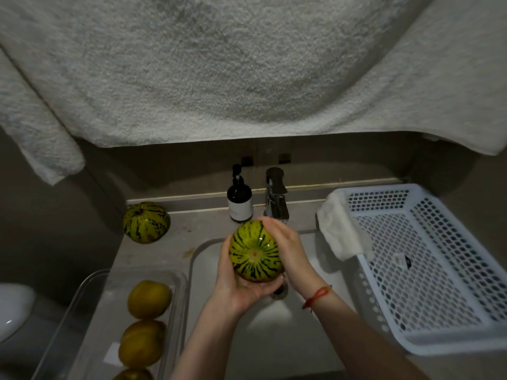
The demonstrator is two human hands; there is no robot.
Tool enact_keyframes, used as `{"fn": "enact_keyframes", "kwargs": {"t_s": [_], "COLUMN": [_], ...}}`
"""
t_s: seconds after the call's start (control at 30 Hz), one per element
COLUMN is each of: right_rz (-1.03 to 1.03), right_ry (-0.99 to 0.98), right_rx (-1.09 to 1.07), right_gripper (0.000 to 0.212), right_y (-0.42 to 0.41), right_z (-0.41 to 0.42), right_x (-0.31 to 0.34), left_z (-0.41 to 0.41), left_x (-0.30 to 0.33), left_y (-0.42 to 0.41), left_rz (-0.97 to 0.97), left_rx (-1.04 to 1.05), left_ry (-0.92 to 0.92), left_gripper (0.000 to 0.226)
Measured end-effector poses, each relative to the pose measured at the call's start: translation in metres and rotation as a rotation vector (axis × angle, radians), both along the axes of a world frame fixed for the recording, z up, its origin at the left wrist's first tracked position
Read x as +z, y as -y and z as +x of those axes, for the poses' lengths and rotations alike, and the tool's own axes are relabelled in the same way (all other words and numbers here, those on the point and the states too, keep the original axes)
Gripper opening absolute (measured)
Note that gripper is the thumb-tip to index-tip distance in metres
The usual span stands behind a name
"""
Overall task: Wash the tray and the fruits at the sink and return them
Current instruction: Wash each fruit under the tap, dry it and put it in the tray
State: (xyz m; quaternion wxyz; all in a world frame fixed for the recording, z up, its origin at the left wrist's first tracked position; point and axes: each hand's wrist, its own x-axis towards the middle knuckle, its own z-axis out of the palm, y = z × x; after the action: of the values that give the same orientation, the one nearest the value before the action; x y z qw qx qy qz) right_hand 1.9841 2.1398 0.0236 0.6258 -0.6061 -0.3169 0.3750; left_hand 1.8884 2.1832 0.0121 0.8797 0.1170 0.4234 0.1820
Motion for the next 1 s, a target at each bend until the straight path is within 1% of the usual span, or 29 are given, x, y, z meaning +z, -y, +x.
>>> {"fn": "enact_keyframes", "kwargs": {"t_s": [0.03, 0.1, 0.17, 0.2, 0.23, 0.3, 0.37, 0.4, 0.47, 0.57, 0.6, 0.67, 0.7, 0.73, 0.77, 0.8, 0.83, 0.9, 0.93, 1.0], "right_rz": [-0.021, -0.026, 0.009, 0.033, 0.05, 0.064, 0.08, 0.072, 0.042, 0.045, 0.048, 0.084, 0.119, 0.145, 0.146, 0.135, 0.128, 0.101, 0.06, -0.044], "right_ry": [-0.113, -0.144, -0.176, -0.191, -0.2, -0.205, -0.145, -0.077, 0.094, 0.329, 0.443, 0.72, 0.821, 0.852, 0.802, 0.661, 0.452, 0.028, -0.177, -0.577], "right_rx": [-0.046, -0.094, -0.106, -0.105, -0.108, -0.168, -0.264, -0.298, -0.328, -0.291, -0.264, -0.163, -0.086, -0.009, 0.043, 0.053, 0.028, -0.09, -0.143, -0.186], "right_gripper": [0.015, 0.02, 0.026, 0.03, 0.032, 0.025, 0.018, 0.017, 0.017, 0.029, 0.034, 0.042, 0.042, 0.041, 0.039, 0.036, 0.033, 0.029, 0.032, 0.044], "right_y": [0.001, 0.007, 0.014, 0.016, 0.017, 0.018, 0.018, 0.018, 0.019, 0.025, 0.029, 0.035, 0.037, 0.039, 0.039, 0.039, 0.038, 0.032, 0.027, 0.019], "right_z": [0.001, -0.001, -0.005, -0.006, -0.006, -0.009, -0.012, -0.012, -0.011, -0.011, -0.011, -0.006, 0.0, 0.007, 0.013, 0.016, 0.017, 0.014, 0.013, 0.013], "right_x": [-0.005, -0.012, -0.013, -0.013, -0.013, -0.014, -0.015, -0.015, -0.018, -0.025, -0.027, -0.03, -0.032, -0.032, -0.03, -0.027, -0.022, -0.017, -0.016, -0.009], "left_z": [0.001, 0.001, 0.006, 0.009, 0.013, 0.021, 0.027, 0.028, 0.026, 0.022, 0.022, 0.021, 0.02, 0.02, 0.021, 0.021, 0.022, 0.025, 0.027, 0.031], "left_x": [0.001, 0.003, 0.003, 0.003, 0.006, 0.011, 0.014, 0.016, 0.02, 0.018, 0.016, 0.012, 0.01, 0.009, 0.007, 0.004, 0.002, 0.001, 0.002, 0.005], "left_y": [0.0, -0.001, -0.005, -0.008, -0.009, -0.013, -0.013, -0.009, 0.008, 0.026, 0.025, 0.019, 0.016, 0.014, 0.013, 0.012, 0.012, 0.012, 0.011, 0.008], "left_rz": [0.051, 0.212, 0.433, 0.51, 0.572, 0.716, 0.781, 0.767, 0.67, 0.589, 0.545, 0.396, 0.317, 0.255, 0.209, 0.17, 0.134, 0.086, 0.087, 0.168], "left_rx": [-0.04, -0.133, -0.181, -0.17, -0.143, -0.055, 0.007, 0.007, -0.025, -0.035, -0.041, -0.074, -0.099, -0.12, -0.126, -0.122, -0.114, -0.101, -0.102, -0.13], "left_ry": [-0.047, -0.143, -0.348, -0.396, -0.402, -0.468, -0.523, -0.511, -0.398, -0.212, -0.175, -0.127, -0.106, -0.082, -0.059, -0.043, -0.023, 0.006, 0.01, -0.002], "left_gripper": [0.059, 0.057, 0.05, 0.048, 0.047, 0.042, 0.039, 0.041, 0.044, 0.06, 0.06, 0.05, 0.048, 0.048, 0.049, 0.051, 0.053, 0.058, 0.059, 0.061]}}
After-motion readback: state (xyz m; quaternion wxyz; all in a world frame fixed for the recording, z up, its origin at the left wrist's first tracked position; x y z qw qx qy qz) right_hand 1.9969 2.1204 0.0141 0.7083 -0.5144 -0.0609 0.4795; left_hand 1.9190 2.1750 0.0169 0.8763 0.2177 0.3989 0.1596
